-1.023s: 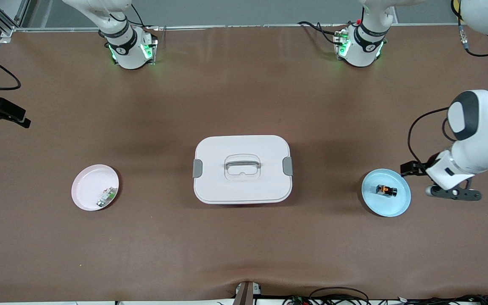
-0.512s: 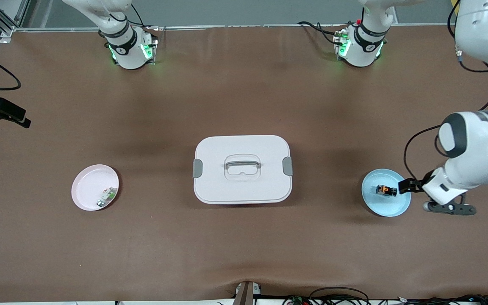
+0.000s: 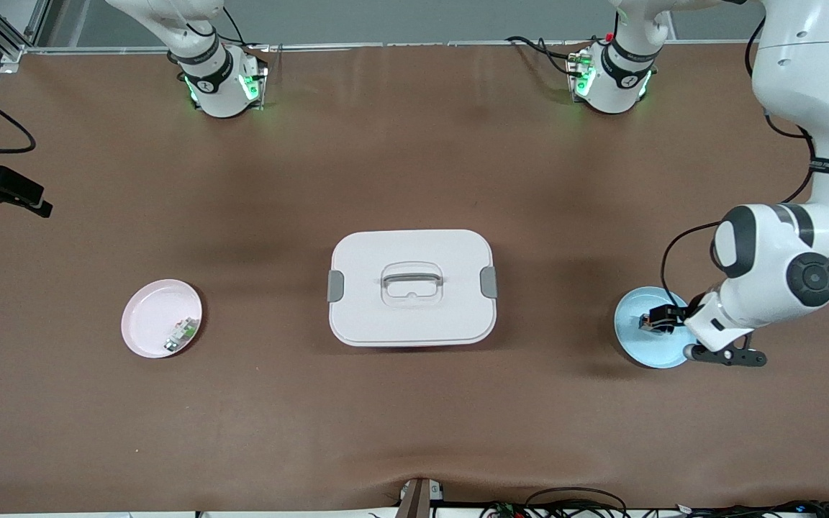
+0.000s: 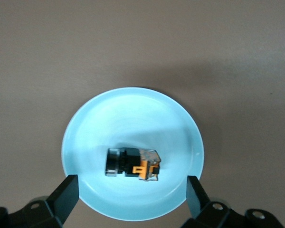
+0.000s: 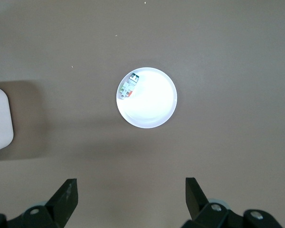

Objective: Transfer orange switch to right arm and place
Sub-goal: 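Lower the left gripper over the orange switch block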

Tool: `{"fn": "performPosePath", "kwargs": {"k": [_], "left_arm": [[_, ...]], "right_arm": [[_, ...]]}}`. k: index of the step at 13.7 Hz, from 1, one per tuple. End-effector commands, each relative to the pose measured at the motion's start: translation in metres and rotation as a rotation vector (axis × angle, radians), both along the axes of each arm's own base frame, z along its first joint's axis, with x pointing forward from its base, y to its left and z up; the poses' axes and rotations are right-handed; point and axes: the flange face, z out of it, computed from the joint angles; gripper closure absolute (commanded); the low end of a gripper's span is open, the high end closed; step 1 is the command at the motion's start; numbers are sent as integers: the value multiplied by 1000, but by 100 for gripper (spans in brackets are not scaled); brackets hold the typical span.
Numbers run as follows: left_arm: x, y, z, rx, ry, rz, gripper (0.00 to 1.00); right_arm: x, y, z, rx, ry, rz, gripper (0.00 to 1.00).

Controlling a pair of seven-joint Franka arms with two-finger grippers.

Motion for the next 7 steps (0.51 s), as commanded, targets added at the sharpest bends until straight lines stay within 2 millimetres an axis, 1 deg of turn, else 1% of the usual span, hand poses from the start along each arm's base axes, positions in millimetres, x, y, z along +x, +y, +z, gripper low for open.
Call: {"fn": "performPosePath", "kwargs": {"k": [1, 4, 7], "left_arm": [[-1, -11, -19, 16, 15, -10, 0], [-3, -7, -38, 51, 8, -43, 0], [-5, -3, -44, 81, 9, -69, 0]], "right_arm": [[-5, -1, 2, 3, -11, -10, 0], [-4, -1, 2, 3, -13, -10, 0], [-4, -1, 1, 3, -11, -9, 0]]}}
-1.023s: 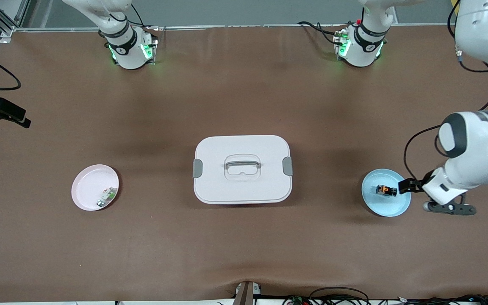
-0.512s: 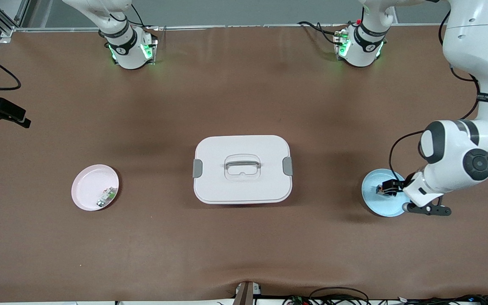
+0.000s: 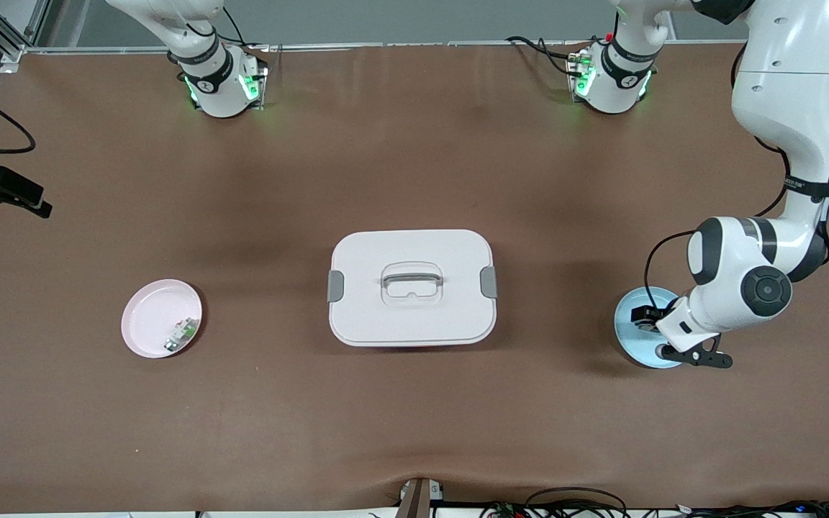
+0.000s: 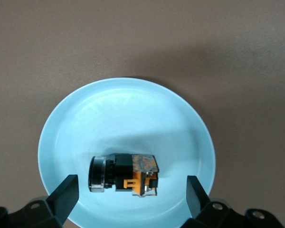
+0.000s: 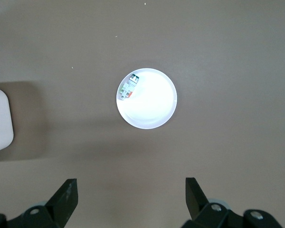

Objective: Transfer orange switch to right arm and place
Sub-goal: 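Close the left gripper on the orange switch block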

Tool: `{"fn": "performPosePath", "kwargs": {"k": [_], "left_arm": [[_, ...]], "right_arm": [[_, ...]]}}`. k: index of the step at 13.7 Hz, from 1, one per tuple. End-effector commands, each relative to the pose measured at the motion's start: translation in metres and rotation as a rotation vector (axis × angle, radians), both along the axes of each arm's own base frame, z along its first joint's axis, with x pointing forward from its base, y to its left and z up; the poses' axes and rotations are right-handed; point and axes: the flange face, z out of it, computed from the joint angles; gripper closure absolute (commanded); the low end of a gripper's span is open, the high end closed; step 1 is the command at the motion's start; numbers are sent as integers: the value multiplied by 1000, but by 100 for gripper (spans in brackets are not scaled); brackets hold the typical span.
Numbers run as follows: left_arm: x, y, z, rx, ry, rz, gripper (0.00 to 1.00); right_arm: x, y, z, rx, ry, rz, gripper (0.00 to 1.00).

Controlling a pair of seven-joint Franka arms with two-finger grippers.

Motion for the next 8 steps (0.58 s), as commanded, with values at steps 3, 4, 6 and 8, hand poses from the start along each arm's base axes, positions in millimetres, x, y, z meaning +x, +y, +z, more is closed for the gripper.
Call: {"fn": "performPosePath", "kwargs": {"k": [3, 4, 6, 8], "left_arm": [[-3, 4, -7, 20, -9, -3, 0], [-4, 5, -10, 20, -6, 0, 0], [-5, 7, -18, 20, 7, 3, 0], [-6, 8, -23, 18, 11, 5, 0]], "right_arm": [[-4, -1, 1, 3, -7, -9, 0], [-4, -1, 1, 3, -7, -10, 0], [-4, -1, 1, 3, -7, -9, 0], [-4, -1, 1, 3, -7, -9, 0]]}}
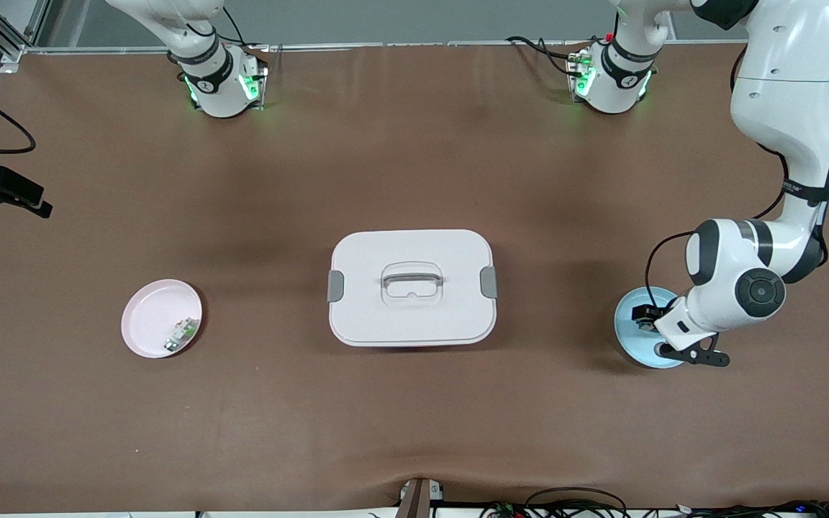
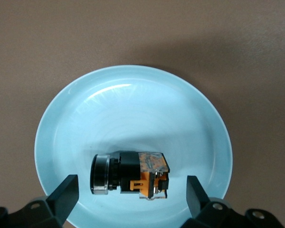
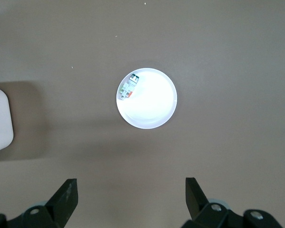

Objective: Transfer orange switch to right arm and place
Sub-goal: 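Close the left gripper on the orange switch block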

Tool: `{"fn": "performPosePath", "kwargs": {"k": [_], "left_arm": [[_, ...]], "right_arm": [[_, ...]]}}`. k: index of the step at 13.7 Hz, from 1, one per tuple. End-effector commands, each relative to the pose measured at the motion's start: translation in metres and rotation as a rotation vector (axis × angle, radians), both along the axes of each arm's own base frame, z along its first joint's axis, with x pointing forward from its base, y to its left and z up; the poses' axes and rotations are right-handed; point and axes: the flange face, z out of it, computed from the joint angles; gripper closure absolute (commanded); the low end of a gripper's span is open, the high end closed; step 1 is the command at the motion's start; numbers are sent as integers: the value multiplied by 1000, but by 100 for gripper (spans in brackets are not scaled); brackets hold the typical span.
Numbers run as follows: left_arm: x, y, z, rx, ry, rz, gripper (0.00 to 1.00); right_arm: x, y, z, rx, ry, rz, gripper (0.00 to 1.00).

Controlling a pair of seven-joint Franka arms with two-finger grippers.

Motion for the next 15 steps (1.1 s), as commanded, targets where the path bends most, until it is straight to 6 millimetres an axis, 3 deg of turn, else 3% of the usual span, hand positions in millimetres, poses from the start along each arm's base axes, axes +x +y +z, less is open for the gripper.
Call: {"fn": "performPosePath", "kwargs": {"k": [1, 10, 12, 15], "left_arm": [[-2, 3, -9, 15, -3, 3, 0], [-6, 3, -22, 13, 17, 3, 0], [-6, 4, -22, 13, 17, 5, 22], [-6, 4, -25, 12, 21, 7, 46]], "right_arm": [[-4, -1, 1, 3, -8, -9, 0], [-4, -2, -3, 3, -8, -11, 0], [-4, -1, -3, 3, -8, -11, 0], [-4, 0, -1, 3, -11, -8, 0]]}}
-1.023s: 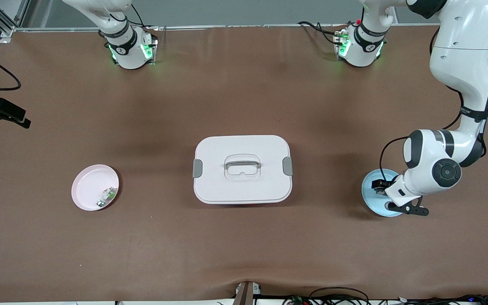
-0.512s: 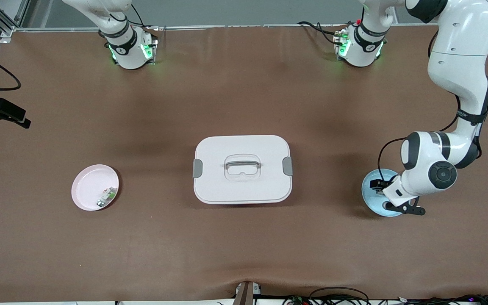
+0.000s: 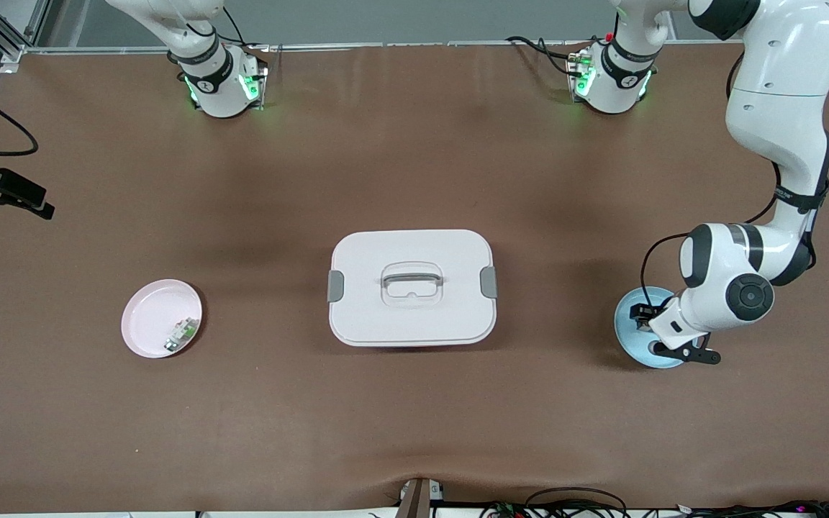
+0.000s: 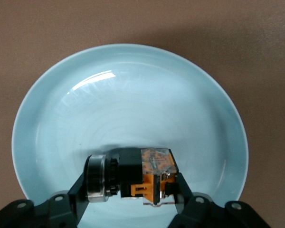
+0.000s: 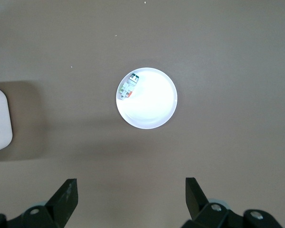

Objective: Transfer orange switch to right arm and place
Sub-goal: 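Close the left gripper on the orange switch block, then lift the orange switch and carry it above the white box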

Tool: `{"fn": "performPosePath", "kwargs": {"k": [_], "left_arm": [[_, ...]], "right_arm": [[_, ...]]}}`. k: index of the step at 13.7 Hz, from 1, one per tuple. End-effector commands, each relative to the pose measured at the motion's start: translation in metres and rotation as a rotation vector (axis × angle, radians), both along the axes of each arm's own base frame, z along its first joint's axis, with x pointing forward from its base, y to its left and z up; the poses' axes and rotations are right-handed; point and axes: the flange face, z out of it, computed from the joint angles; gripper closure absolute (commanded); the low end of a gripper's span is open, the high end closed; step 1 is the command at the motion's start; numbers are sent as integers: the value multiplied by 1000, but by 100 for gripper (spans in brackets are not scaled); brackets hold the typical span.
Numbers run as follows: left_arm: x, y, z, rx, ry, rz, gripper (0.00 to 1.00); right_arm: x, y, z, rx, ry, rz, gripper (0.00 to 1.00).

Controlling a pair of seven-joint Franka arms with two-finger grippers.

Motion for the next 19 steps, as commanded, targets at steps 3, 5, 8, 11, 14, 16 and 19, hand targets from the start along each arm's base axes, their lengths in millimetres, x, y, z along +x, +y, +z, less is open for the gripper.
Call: {"fn": "performPosePath", "kwargs": {"k": [3, 5, 8, 11, 14, 16, 19], "left_arm": [[0, 0, -1, 7, -12, 11, 57], [2, 1, 7, 9, -22, 32, 57], [8, 10, 40, 10, -67, 118, 57], [9, 6, 80, 3, -90, 267, 56], [12, 1, 133, -62, -114, 432, 57], [12, -2, 171, -129, -98, 539, 57], [14, -7, 228, -252, -70, 734, 61]], "right_arm": [[-8, 0, 10, 2, -23, -9, 0], [-11, 2, 16, 1, -29, -7, 0], [-15, 2, 25, 9, -40, -4, 0], [-15, 2, 28, 9, -41, -4, 0], [-19, 1, 44, 10, -34, -6, 0], [-19, 1, 62, 9, -55, -6, 0], [-23, -1, 73, 9, -35, -10, 0]]}}
